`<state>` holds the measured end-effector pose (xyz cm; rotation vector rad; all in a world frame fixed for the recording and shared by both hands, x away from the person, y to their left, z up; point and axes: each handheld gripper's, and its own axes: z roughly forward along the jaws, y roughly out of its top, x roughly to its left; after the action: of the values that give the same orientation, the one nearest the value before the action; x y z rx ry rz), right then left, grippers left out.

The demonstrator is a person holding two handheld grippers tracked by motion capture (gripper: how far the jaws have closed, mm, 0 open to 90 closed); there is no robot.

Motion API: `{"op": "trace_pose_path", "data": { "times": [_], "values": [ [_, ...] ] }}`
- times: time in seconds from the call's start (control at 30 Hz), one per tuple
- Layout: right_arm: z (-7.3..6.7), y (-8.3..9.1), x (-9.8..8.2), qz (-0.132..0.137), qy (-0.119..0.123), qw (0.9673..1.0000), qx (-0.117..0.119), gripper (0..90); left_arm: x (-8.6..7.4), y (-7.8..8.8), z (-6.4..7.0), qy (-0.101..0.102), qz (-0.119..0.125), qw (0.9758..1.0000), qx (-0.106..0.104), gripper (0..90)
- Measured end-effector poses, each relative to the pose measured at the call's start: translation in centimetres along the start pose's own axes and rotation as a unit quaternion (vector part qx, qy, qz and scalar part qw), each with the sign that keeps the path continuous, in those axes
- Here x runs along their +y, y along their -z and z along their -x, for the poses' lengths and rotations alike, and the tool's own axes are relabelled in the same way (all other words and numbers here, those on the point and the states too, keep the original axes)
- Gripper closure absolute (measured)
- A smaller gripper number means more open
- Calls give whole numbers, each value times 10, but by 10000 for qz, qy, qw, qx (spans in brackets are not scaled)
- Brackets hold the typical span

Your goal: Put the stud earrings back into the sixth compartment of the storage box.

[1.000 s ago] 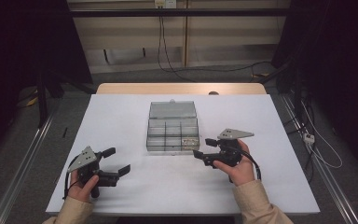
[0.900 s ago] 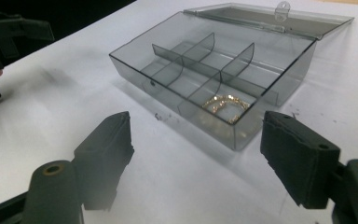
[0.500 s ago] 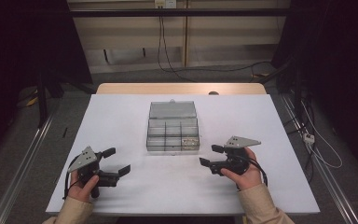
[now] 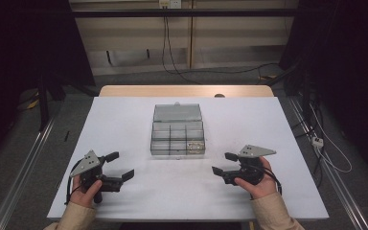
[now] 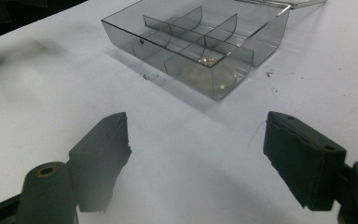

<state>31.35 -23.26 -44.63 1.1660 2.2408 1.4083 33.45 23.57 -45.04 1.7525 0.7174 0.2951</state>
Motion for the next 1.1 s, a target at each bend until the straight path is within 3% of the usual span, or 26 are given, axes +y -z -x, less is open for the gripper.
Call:
{"op": "trace_pose_path", "data": {
  "times": [0.8,1.1],
  "values": [
    [14,26,-22,-67,128,9997,-215,204,0,0,0,22,-1,10000,21,41],
    [18,29,-26,-61,131,9995,-272,197,0,-1,0,7,-9,10000,14,41]
  ]
}}
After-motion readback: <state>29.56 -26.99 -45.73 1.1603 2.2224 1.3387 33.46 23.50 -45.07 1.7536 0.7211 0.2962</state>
